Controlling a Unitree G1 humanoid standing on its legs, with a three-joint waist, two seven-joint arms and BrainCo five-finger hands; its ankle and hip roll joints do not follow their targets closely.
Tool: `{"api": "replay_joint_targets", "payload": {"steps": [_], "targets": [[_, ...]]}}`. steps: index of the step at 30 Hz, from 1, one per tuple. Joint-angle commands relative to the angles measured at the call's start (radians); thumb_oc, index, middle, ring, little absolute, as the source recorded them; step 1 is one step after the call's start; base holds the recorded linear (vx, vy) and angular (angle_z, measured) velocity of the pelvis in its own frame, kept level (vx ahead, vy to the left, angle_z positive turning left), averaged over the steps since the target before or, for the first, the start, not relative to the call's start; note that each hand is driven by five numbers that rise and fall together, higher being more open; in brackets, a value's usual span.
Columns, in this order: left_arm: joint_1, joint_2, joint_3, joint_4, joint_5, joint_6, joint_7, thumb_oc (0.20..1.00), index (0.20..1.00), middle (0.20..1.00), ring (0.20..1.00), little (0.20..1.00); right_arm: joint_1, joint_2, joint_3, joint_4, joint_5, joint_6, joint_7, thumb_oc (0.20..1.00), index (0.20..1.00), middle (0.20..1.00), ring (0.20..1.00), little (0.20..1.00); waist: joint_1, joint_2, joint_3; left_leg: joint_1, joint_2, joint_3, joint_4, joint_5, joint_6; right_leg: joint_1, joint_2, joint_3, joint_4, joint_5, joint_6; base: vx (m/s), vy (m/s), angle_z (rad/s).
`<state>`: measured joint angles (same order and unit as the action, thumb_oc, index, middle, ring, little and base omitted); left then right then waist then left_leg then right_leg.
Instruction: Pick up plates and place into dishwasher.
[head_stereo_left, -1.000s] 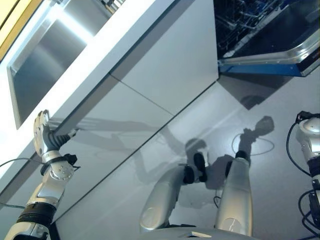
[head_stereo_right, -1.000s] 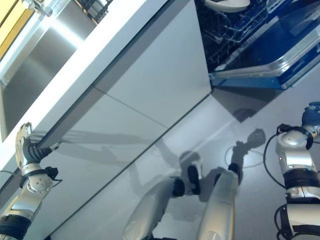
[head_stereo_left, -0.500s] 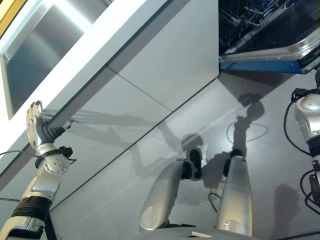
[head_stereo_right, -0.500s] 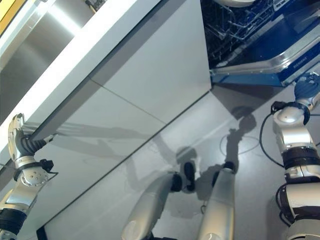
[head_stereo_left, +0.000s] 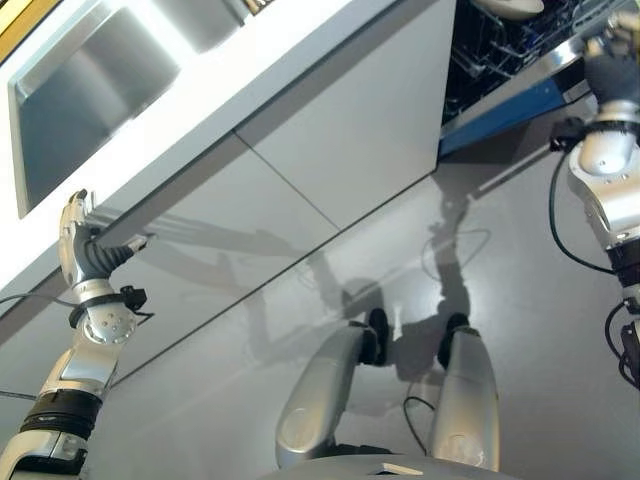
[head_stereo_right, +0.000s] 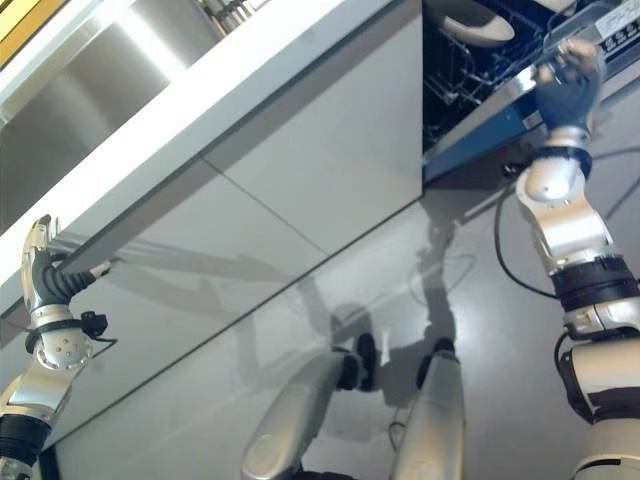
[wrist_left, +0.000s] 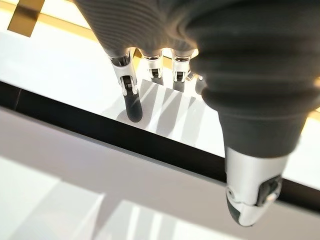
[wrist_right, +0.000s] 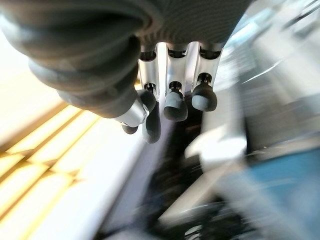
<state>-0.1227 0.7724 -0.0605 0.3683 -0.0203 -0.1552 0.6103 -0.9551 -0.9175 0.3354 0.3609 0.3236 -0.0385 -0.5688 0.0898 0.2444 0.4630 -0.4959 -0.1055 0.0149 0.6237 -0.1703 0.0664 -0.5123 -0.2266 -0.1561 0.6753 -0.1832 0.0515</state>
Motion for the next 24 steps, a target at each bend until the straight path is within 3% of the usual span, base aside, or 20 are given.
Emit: {"api": "replay_joint_targets", "payload": {"steps": [1,6,8,14,18,24], "targets": [[0.241,-0.085,-0.144,0.124,-0.068,0.104,-0.169,1.0,1.0,1.0,1.0,1.0,-0.155,-0.006,-0.038,-0.087,-0.057,-0.071,0.03,0.2,0.2,0.2,0.2,0.2,0.123,-0.144,0.057,0.01,0.012,-0.014,0.062,-0.107,0.029,0.099,0.017,-0.019,-0.214,0.118,0.01,0.08,-0.044,0.21],[0.241,-0.072,-0.107,0.148,-0.058,0.12,-0.186,1.0,1.0,1.0,1.0,1.0,-0.151,0.002,-0.037,-0.171,-0.079,-0.065,0.031,0.2,0.2,0.2,0.2,0.2,0.16,-0.208,0.042,0.103,0.025,-0.05,-0.022,-0.087,0.019,0.236,0.034,-0.051,-0.33,0.147,0.023,0.1,-0.081,0.2],[0.249,-0.076,-0.091,0.168,-0.038,0.123,-0.185,1.0,1.0,1.0,1.0,1.0,-0.127,-0.005,-0.049,-0.197,-0.066,-0.057,0.03,0.2,0.2,0.2,0.2,0.2,0.171,-0.249,0.009,0.131,0.027,-0.055,-0.078,-0.052,0.018,0.283,0.035,-0.073,-0.395,0.18,0.02,0.1,-0.065,0.18],[0.283,-0.104,-0.062,0.235,0.028,0.125,-0.163,1.0,1.0,1.0,1.0,1.0,0.007,-0.015,-0.107,-0.253,-0.047,-0.056,0.043,0.2,0.2,0.2,0.2,0.2,0.179,-0.349,-0.129,0.286,0.051,-0.047,-0.246,-0.024,-0.002,0.45,0.066,-0.092,-0.551,0.202,0.039,0.2,-0.012,0.22],[0.286,-0.134,-0.052,0.273,0.054,0.123,-0.152,1.0,1.0,1.0,1.0,1.0,0.065,-0.024,-0.138,-0.276,-0.03,-0.046,0.068,0.2,0.2,0.2,0.2,0.2,0.169,-0.382,-0.22,0.374,0.06,-0.029,-0.331,-0.012,-0.004,0.509,0.077,-0.094,-0.591,0.209,0.049,0.15,0.064,0.29],[0.27,-0.172,-0.044,0.331,0.04,0.105,-0.113,1.0,1.0,1.0,1.0,1.0,0.086,-0.024,-0.166,-0.28,-0.014,-0.062,0.094,0.2,0.2,0.2,0.2,0.2,0.145,-0.403,-0.313,0.457,0.06,-0.024,-0.433,0.011,-0.006,0.54,0.076,-0.092,-0.615,0.244,0.065,0.05,0.072,0.05]]}}
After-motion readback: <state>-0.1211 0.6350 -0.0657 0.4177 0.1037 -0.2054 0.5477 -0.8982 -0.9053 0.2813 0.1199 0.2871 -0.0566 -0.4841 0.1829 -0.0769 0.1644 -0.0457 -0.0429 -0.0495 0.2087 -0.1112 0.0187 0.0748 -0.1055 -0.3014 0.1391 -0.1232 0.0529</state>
